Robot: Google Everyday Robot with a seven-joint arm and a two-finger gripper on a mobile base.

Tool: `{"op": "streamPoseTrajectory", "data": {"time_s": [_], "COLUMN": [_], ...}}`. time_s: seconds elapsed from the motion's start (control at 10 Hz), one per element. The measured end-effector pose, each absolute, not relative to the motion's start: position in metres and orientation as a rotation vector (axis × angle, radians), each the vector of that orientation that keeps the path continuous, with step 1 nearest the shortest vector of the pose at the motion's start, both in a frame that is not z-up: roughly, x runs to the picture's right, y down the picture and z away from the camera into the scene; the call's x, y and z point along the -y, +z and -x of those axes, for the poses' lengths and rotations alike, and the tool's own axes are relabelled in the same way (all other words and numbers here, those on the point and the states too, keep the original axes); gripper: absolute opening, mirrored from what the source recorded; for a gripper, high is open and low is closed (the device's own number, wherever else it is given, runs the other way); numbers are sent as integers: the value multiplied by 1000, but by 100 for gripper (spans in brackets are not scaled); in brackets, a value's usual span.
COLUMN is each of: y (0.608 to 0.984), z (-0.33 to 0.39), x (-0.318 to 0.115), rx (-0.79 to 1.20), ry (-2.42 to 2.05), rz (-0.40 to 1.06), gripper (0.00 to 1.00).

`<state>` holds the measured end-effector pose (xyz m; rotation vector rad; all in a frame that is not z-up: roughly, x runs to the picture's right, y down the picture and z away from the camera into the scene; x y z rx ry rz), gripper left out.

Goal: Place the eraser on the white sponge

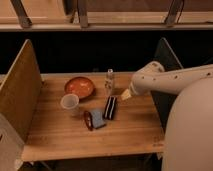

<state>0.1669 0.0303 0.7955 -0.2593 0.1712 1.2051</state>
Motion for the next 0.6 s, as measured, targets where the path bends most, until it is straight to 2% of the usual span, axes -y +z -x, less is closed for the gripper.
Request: {"op": "streamPoseTrajectory", "data": {"time_s": [0.6], "y": [798], "z": [-168], "x": [-31], "rx": [-178], "ry": [1204], "rz": [259], "gripper": [80]}}
